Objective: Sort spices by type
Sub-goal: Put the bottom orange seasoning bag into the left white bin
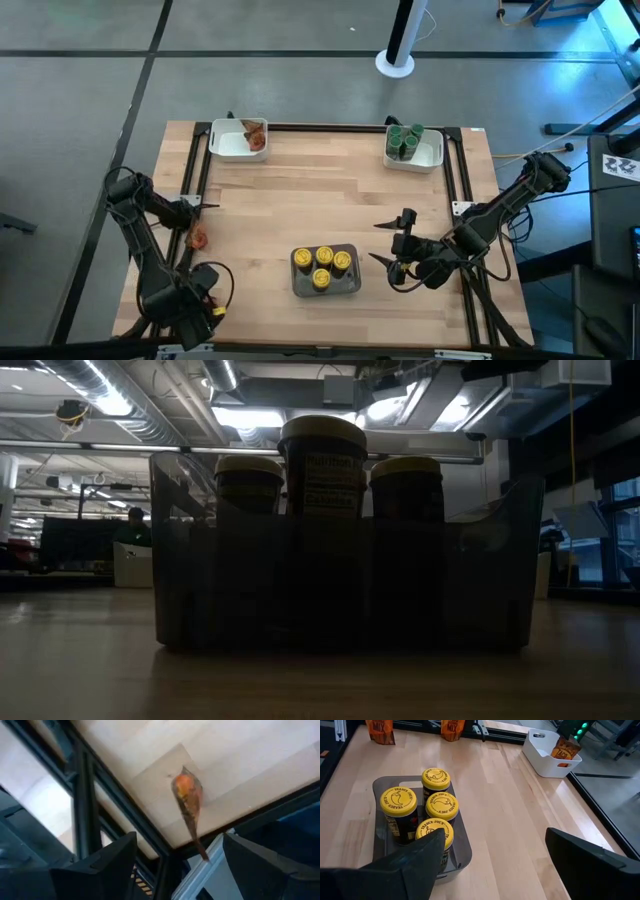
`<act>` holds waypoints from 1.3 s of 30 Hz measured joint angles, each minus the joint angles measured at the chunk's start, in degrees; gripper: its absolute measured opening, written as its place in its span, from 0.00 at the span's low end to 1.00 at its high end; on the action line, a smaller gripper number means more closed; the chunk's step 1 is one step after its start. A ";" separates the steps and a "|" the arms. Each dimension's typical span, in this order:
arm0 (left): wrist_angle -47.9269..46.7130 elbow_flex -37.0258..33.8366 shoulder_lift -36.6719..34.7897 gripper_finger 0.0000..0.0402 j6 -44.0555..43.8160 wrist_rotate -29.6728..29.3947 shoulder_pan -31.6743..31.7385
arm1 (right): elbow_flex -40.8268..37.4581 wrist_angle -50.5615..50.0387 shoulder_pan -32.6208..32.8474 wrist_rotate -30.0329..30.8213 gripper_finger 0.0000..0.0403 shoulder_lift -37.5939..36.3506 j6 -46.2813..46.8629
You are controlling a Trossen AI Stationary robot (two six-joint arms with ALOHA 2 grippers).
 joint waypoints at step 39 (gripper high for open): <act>24.70 -18.91 -0.02 0.44 10.15 3.00 0.28 | 0.00 -0.04 0.02 0.02 0.85 0.00 -0.04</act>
